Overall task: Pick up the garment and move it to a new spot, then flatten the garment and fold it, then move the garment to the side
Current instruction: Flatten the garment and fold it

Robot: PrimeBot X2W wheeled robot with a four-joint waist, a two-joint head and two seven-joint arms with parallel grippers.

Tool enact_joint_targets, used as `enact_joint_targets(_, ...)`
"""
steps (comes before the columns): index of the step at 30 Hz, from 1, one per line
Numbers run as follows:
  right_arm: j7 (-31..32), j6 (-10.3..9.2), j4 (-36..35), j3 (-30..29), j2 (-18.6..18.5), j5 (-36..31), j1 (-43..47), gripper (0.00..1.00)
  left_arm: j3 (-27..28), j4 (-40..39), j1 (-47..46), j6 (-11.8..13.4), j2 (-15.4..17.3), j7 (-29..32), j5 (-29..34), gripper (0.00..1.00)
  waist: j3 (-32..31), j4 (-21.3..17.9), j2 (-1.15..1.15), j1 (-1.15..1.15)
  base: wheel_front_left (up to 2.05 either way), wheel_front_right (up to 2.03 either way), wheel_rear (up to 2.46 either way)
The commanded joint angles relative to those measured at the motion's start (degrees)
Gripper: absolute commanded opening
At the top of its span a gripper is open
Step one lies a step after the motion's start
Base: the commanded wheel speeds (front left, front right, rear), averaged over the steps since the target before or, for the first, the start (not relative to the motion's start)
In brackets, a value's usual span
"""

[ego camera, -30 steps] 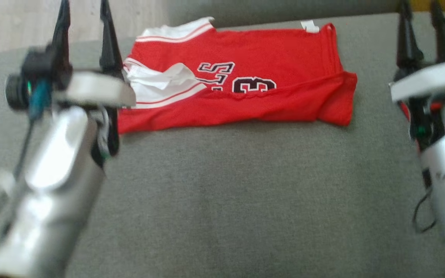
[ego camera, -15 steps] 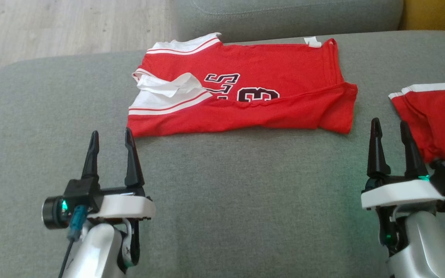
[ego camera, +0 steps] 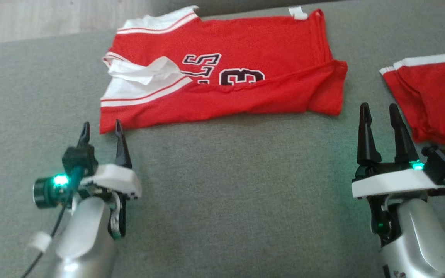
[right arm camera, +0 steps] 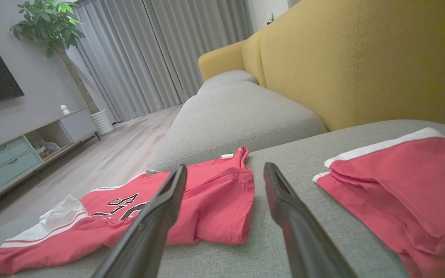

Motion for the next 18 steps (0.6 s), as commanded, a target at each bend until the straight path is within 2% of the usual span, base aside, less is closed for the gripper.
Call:
enact_joint_targets(1,-0.36,-0.04,-2.12,1.77,-0.12,0.46,-1.93,1.00,1.71,1.71,-4.34,0.19,1.58,1.62,0.81,1.00,1.46,-1.14,0.00,-0.01,0.00,0.00,0.00)
enact_joint_targets(3,-0.36,-0.04,-2.38,2.24,-0.12,0.70,-2.19,1.00,1.63,6.39,-7.19,0.33,2.09,3.59,0.84,1.00,2.40,-1.80,0.00,-0.01,0.00,0.00,0.00)
enact_joint_targets(8,-0.36,-0.04,-2.93,2.78,-0.12,1.40,-2.52,1.00,1.28,12.45,-10.46,0.62,2.95,5.73,1.07,1.00,3.44,-2.76,0.00,-0.01,0.00,0.00,0.00)
enact_joint_targets(18,-0.36,-0.04,-3.47,3.59,-0.12,2.44,-2.42,1.00,2.51,18.54,-13.70,0.72,3.74,5.15,-0.60,1.00,4.28,-4.13,0.00,-0.01,0.00,0.00,0.00)
